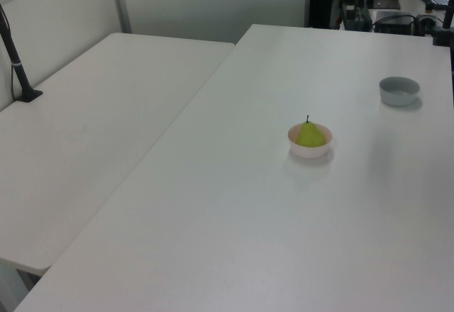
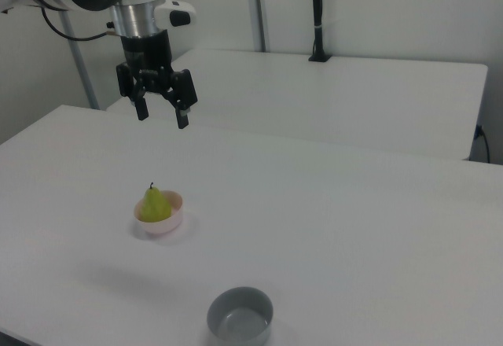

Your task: Place the pear in the bowl

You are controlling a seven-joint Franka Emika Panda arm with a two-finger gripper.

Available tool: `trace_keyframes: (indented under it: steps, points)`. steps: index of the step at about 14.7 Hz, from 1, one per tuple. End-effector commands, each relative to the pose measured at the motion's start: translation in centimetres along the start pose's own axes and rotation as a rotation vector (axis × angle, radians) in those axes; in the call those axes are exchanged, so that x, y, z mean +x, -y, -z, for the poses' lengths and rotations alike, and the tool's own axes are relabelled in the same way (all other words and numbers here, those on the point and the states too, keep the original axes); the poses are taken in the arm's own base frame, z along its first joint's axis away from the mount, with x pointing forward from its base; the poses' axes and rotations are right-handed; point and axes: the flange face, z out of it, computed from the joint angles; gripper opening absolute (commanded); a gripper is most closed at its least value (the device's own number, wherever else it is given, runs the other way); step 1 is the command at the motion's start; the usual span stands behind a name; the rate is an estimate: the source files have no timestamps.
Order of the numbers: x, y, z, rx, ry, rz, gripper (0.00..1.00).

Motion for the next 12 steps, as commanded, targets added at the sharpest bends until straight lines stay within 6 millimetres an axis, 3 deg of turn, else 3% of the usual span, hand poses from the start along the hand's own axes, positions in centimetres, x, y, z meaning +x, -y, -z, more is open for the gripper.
trace_keyframes:
  steps: [1,3,12]
  points:
    - [0.54,-0.73,0.52,0.003,-0.073,0.119,1.00]
    - [1.34,-1.02,0.38,0.017,-0.126,0.111,1.00]
    - [1.49,-0.77,0.16,0.027,-0.129,0.100,1.00]
